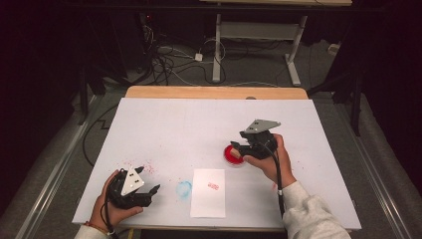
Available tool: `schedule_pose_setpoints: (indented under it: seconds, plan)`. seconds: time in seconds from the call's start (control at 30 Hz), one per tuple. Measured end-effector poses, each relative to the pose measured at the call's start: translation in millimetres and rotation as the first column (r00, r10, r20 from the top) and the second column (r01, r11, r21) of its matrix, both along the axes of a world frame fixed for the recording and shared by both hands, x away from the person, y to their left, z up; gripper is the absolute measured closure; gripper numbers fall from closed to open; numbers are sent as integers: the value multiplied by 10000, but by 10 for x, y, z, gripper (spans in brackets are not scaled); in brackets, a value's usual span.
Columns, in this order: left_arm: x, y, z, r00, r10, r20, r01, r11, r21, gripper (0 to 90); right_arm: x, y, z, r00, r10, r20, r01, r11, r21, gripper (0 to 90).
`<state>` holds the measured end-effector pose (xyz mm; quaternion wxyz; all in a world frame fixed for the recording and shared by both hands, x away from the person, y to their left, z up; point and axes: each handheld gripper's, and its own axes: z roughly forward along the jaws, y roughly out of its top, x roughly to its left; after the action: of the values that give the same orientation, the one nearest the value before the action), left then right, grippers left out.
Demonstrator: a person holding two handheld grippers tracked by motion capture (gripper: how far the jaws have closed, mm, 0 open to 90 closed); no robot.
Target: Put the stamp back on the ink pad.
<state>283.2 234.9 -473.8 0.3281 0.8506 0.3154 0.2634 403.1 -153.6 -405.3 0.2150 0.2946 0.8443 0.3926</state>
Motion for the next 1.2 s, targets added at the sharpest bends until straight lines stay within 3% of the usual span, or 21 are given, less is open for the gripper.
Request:
schedule_pose_setpoints:
  seconds: [0.17, 0.5, 0.93, 1.2]
  plan:
    - [-1, -1, 0, 10000, 2, -24, -2, 10000, 13, 210, -75, 3, 69, 9977, -63, 668, 28, 9987, 515, 430]
    - [6, -7, -8, 10000, 23, -25, -23, 10000, -44, 210, -187, 8, 154, 9831, -654, 1709, 528, 9956, 774, 264]
    - [8, -7, -7, 10000, 20, -27, -21, 10000, -35, 210, -334, -8, 223, 9774, -263, 2097, 135, 9980, 623, 254]
    - [-2, -6, -5, 9999, 86, -132, -87, 9999, -100, 210, -447, 7, 260, 9677, -35, 2522, -102, 9986, 529, 248]
